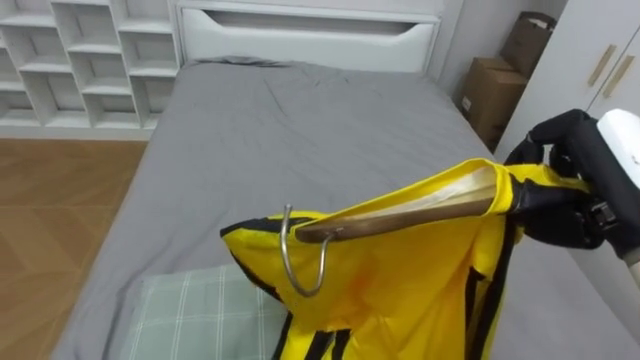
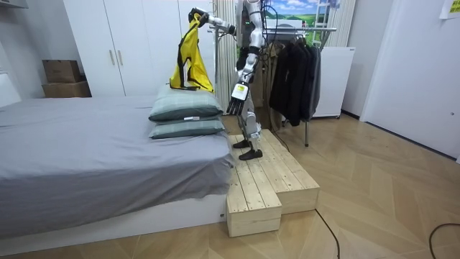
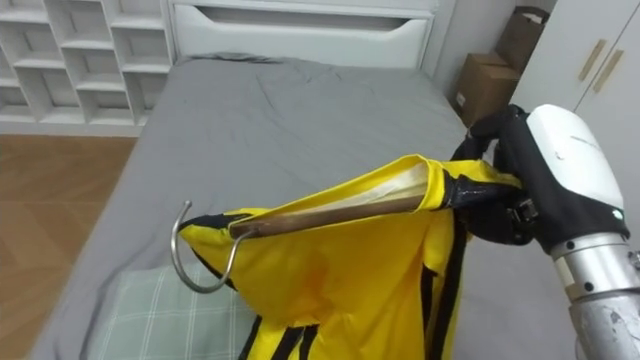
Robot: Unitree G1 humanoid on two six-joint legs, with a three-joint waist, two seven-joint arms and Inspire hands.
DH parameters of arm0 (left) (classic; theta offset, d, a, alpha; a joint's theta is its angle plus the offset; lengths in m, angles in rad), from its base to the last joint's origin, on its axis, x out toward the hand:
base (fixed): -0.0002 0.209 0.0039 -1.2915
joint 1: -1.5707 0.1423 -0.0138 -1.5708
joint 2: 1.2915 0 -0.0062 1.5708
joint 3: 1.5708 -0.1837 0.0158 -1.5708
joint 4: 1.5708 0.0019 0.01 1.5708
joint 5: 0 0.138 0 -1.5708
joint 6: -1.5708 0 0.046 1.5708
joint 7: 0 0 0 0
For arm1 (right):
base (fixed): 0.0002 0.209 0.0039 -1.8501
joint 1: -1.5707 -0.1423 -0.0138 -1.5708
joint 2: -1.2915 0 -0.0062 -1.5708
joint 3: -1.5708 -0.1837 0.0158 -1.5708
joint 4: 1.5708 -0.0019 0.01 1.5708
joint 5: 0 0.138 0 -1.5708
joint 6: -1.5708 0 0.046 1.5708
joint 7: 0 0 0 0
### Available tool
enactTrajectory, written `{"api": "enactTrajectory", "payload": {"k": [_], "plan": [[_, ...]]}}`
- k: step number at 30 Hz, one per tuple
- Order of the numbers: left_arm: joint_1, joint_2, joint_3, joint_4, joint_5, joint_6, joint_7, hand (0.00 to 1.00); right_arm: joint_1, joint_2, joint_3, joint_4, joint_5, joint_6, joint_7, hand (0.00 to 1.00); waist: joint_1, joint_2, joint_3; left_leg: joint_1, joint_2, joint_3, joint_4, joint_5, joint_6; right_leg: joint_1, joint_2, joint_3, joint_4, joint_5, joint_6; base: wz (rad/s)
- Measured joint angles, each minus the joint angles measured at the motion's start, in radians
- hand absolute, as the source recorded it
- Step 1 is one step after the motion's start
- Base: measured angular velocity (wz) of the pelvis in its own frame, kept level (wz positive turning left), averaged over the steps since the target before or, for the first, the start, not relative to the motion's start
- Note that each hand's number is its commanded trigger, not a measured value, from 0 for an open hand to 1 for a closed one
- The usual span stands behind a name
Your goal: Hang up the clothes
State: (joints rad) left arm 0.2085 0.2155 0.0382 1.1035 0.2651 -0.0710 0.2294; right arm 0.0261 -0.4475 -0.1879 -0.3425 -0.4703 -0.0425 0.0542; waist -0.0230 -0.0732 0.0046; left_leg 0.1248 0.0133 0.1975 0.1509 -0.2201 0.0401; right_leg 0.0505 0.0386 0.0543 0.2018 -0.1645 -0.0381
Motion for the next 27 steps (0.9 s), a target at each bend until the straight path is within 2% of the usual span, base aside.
{"api": "enactTrajectory", "payload": {"k": [5,9,13,17,21,24,27], "plan": [[-0.005,-0.006,0.000,-0.004,0.000,0.003,-0.007,0.00,0.003,0.000,0.000,-0.024,0.003,0.000,-0.001,1.00,-0.008,0.001,-0.0009,-0.013,-0.002,-0.003,0.015,0.000,0.001,0.002,-0.002,-0.001,-0.016,0.003,0.001,0.01],[-0.014,-0.006,-0.001,-0.004,0.001,0.029,-0.030,0.00,0.007,0.004,0.000,-0.027,0.036,0.002,-0.007,1.00,-0.023,0.004,-0.0014,-0.013,-0.003,-0.003,0.014,0.000,0.001,0.001,-0.003,0.000,-0.014,0.003,0.001,0.00],[-0.020,-0.005,-0.002,-0.005,0.006,0.038,-0.054,0.00,0.012,0.016,0.000,-0.027,0.082,0.021,-0.007,1.00,-0.028,0.005,-0.0024,-0.013,-0.002,0.006,0.013,-0.001,0.001,0.001,-0.002,0.003,-0.011,0.003,0.001,-0.03],[-0.021,-0.004,-0.002,-0.002,0.011,0.047,-0.066,0.00,0.032,0.022,0.000,-0.027,0.122,0.022,-0.007,1.00,-0.028,0.007,-0.0031,-0.010,0.003,0.018,0.012,-0.001,0.001,-0.010,0.000,0.014,0.005,0.004,0.001,-0.08],[-0.018,-0.002,-0.001,0.001,0.013,0.059,-0.066,0.00,0.074,0.035,0.000,-0.027,0.139,0.023,-0.007,1.00,-0.029,0.009,-0.0050,-0.010,0.006,0.023,0.006,-0.006,0.000,-0.016,0.005,0.020,0.007,0.004,0.000,-0.05],[-0.018,-0.001,-0.002,0.001,0.013,0.072,-0.066,0.00,0.103,0.060,0.000,-0.027,0.140,0.030,-0.008,1.00,-0.031,0.011,-0.0061,-0.010,0.007,0.028,0.004,-0.006,0.000,-0.016,0.007,0.026,0.007,0.007,0.000,-0.06],[-0.019,-0.001,-0.013,-0.001,0.013,0.081,-0.065,0.00,0.117,0.074,-0.001,-0.025,0.171,0.046,-0.010,1.00,-0.036,0.017,-0.0056,-0.010,0.009,0.054,0.010,-0.007,0.000,-0.029,0.008,0.040,0.012,0.008,0.001,-0.16]]}}
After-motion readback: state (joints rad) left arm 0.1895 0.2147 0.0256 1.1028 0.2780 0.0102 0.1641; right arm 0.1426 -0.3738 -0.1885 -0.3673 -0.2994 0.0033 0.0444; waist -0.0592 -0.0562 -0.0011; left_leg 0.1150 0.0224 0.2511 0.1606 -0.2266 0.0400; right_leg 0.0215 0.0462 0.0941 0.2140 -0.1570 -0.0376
